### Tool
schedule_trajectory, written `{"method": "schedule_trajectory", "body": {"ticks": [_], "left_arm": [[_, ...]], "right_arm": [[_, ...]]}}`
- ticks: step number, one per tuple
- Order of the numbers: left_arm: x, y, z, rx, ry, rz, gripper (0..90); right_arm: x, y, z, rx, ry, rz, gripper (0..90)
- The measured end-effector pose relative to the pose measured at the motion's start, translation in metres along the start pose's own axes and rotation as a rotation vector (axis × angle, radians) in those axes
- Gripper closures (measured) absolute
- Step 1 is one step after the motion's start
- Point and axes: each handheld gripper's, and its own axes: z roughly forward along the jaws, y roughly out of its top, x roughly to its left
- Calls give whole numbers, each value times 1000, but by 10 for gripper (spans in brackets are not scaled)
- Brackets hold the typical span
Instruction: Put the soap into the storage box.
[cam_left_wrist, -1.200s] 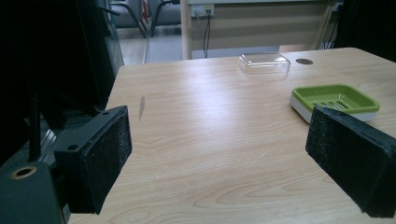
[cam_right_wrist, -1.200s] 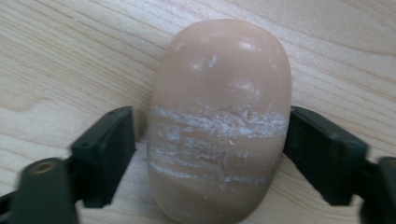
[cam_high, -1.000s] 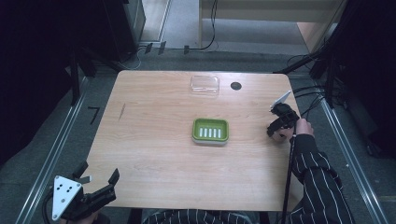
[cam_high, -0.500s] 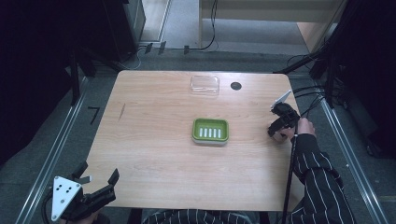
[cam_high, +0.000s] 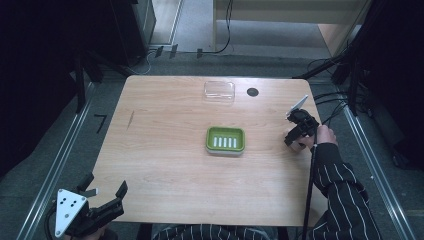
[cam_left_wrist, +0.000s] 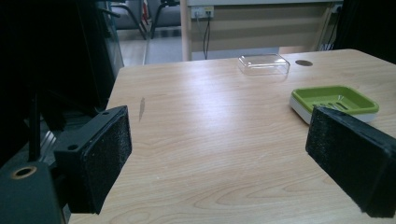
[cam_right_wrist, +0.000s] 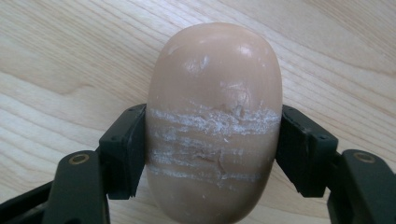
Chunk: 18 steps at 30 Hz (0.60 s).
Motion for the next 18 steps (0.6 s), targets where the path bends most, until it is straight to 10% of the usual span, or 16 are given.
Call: {"method": "schedule_trajectory", "body": {"ticks": [18], "left_arm": [[0,0,0,0,0,-2,72]], "right_arm": [[36,10,-12,-2,15,-109,327]]}}
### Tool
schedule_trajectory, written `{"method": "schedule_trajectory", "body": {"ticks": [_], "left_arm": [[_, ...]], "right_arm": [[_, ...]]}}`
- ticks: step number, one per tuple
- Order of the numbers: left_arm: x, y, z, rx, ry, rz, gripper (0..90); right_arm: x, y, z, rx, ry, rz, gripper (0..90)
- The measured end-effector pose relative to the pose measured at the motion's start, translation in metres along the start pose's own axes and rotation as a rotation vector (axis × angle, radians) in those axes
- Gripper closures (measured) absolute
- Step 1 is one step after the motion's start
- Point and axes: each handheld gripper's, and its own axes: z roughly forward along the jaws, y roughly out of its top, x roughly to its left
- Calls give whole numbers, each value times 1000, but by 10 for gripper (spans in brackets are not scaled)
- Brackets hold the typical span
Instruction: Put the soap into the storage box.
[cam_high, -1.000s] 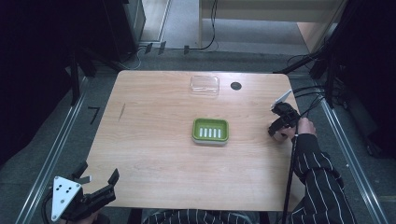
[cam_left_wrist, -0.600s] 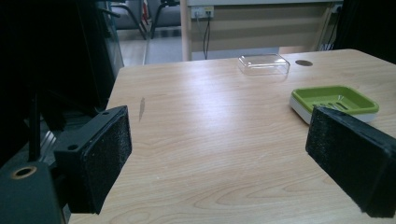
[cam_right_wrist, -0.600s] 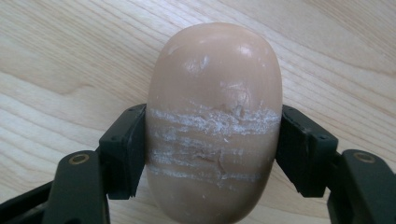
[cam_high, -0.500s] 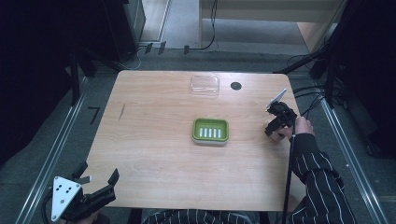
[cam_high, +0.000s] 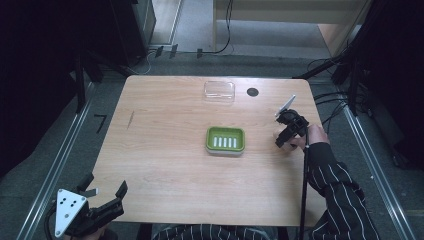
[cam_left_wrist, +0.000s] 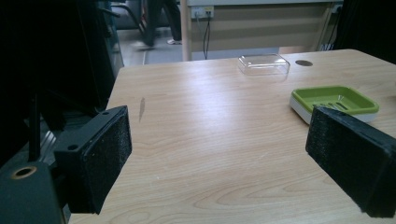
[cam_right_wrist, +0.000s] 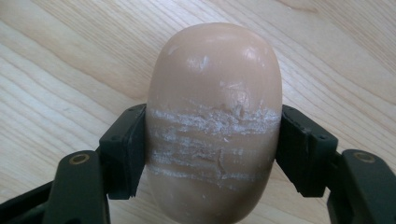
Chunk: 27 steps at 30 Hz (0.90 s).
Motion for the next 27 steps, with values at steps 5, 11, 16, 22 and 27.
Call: {"method": "schedule_trajectory", "body": {"ticks": [5,11,16,22,27], "left_arm": [[0,0,0,1,1,0,72],[0,0,0,0,0,1,72],[0,0,0,0,1,1,72],[0,0,0,0,1,1,72],[0,0,0,0,2,0,72]], "right_arm": [[6,2,-1,5,4,-24,327],[16,6,-2,7,5,-62,328],[26,9,-5,4,8,-109,328],[39,14,-9,-4,7,-173,328],[45,17,-11,-5,7,-203,328]]}}
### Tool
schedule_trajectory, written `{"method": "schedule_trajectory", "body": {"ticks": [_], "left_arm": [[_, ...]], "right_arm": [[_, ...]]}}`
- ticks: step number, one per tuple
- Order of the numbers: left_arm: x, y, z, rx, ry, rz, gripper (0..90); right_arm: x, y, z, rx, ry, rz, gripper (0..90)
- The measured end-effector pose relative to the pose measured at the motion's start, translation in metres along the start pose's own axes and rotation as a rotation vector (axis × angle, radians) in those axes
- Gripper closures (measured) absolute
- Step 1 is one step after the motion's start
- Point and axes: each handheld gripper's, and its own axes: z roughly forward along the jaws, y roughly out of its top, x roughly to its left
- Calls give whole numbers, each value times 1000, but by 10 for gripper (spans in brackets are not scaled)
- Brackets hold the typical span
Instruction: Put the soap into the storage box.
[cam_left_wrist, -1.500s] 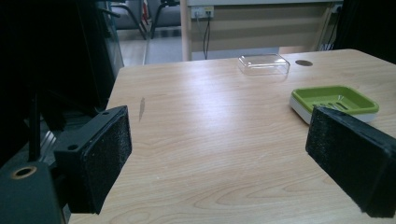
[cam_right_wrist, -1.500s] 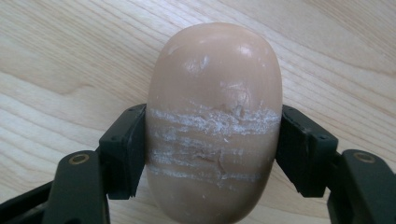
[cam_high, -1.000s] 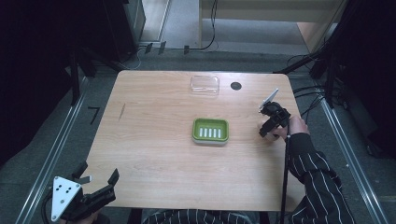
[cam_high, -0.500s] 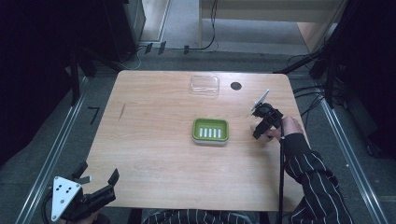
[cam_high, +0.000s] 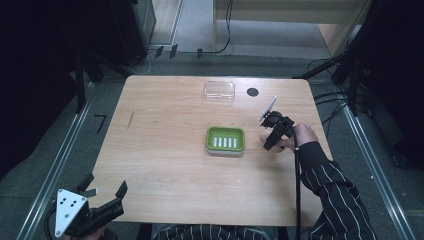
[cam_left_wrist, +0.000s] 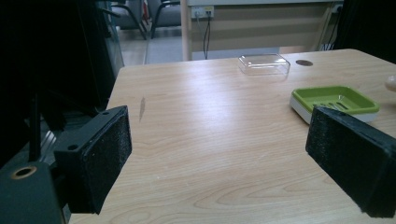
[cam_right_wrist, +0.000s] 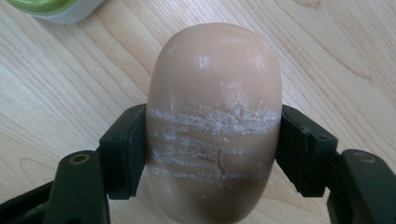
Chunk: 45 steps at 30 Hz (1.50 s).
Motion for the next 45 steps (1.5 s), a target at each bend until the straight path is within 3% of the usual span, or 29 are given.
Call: {"method": "schedule_trajectory", "body": {"ticks": [7,18,27,45], "left_arm": [[0,0,0,1,0,2,72],[0,0,-1,-1,3,1,72],[0,-1,-2,0,9,1,72],[1,-2,-4,3,18,-6,72]], "right_arm": [[7,6,-2,2,-5,-54,328],[14,10,-6,-6,-16,-97,328],[25,22,-9,-15,-29,-178,329],[35,40,-15,-41,-30,-243,329]]}}
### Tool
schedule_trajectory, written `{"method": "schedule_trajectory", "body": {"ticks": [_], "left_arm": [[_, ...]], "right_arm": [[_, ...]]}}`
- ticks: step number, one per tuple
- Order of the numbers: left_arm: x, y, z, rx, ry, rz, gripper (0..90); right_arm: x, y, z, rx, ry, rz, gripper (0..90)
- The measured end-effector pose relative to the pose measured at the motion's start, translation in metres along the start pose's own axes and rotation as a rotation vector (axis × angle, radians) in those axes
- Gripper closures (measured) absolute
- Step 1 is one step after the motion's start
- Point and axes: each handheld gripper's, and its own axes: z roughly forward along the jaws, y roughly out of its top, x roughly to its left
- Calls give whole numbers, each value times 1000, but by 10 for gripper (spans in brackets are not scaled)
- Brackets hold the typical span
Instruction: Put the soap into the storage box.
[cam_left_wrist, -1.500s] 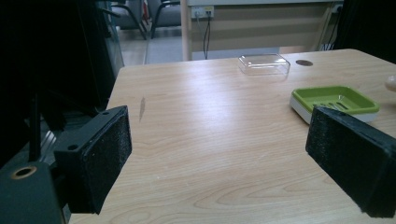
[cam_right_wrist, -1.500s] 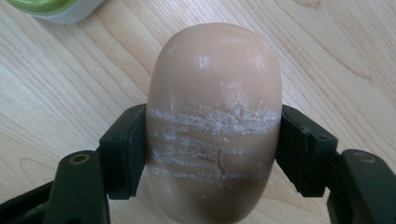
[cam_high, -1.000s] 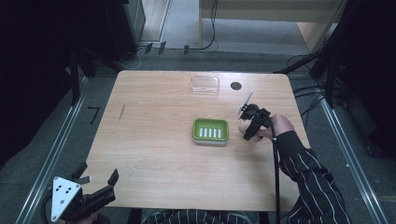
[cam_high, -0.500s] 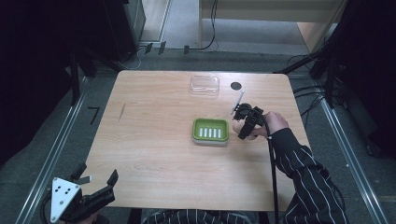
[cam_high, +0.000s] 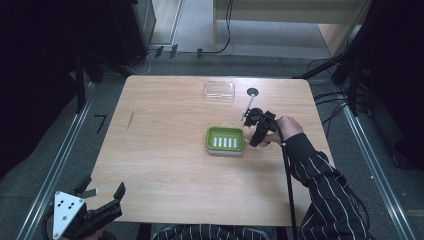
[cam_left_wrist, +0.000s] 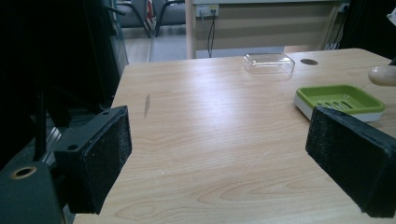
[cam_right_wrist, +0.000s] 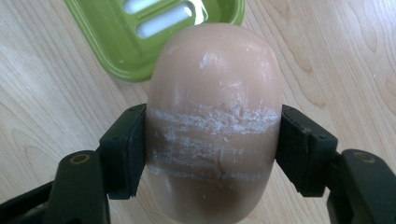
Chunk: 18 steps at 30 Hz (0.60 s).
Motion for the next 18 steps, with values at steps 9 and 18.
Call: {"method": "schedule_trajectory", "body": {"ticks": [9,18], "left_arm": [[1,0,-1,-1,1,-5,72],[1,-1,-4,-1,10,-8,72]], "right_arm": [[4,11,-2,-6,-1,-37,329],[10,24,-2,-13,1,-100,329]]}}
